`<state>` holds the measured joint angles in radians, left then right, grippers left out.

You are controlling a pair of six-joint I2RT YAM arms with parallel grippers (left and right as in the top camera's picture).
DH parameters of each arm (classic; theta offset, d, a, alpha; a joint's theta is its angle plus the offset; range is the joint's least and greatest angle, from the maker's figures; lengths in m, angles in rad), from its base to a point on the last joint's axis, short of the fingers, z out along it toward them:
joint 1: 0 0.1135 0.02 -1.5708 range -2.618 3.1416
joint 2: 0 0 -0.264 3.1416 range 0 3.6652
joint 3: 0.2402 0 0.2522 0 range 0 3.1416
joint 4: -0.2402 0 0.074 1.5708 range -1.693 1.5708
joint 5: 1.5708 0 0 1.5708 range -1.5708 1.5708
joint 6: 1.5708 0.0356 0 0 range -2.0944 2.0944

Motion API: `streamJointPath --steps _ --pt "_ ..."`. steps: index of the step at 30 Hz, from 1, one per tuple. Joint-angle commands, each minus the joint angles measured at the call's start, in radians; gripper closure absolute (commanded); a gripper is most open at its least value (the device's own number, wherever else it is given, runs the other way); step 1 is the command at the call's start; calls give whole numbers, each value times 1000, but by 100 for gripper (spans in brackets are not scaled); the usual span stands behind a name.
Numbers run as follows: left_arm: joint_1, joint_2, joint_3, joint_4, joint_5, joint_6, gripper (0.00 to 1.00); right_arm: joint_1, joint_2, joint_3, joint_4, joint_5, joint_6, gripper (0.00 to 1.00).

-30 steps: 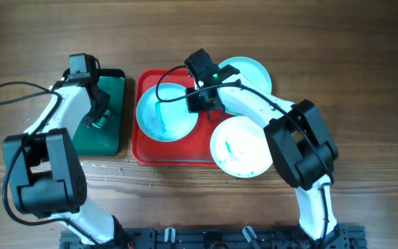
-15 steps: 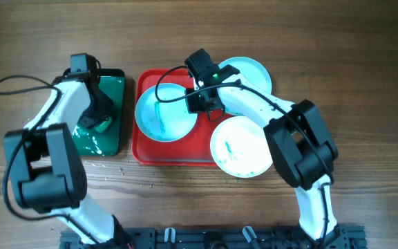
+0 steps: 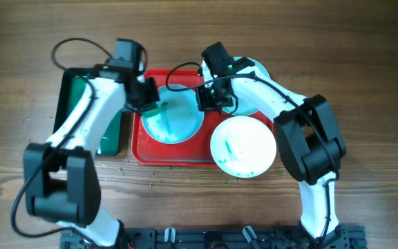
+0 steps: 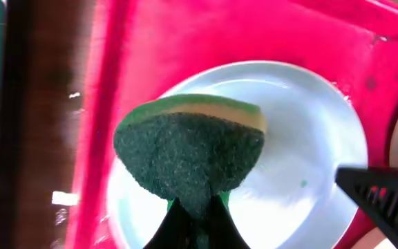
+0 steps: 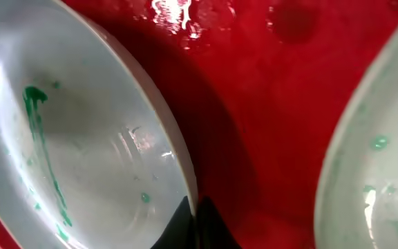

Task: Clean dirty plates on tray and stack at the side
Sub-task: 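Dip the sponge in the green tray water with the left gripper, then scrub the plate held by the right gripper with the left-held sponge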

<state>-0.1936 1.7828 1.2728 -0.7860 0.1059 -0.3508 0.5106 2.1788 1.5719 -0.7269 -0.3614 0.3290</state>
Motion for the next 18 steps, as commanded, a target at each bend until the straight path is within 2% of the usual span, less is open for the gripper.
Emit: streamJointPath --steps 1,5,8,9,11,13,14,16,18 --pt "-23 87 1 30 5 34 96 4 7 4 8 -42 -41 96" --pt "-42 196 0 38 14 61 96 2 7 3 17 -43 -39 96" --pt "-78 230 -19 43 28 147 96 2 7 3 27 -40 -38 96" --pt "-87 234 -29 45 63 196 96 2 7 3 28 -40 -38 96" --pt "-104 235 -41 -1 295 441 96 -11 7 3 32 -84 -50 96" --pt "-89 235 -41 -24 265 476 96 -30 11 1 35 -166 -93 96" --pt "-74 235 -41 -14 199 423 96 -37 13 -10 45 -207 -112 96" --pt "-43 235 -41 3 -29 141 96 -37 18 -19 58 -221 -120 96" --pt "-40 235 -42 -19 -35 -111 96 -37 18 -19 65 -221 -116 96"
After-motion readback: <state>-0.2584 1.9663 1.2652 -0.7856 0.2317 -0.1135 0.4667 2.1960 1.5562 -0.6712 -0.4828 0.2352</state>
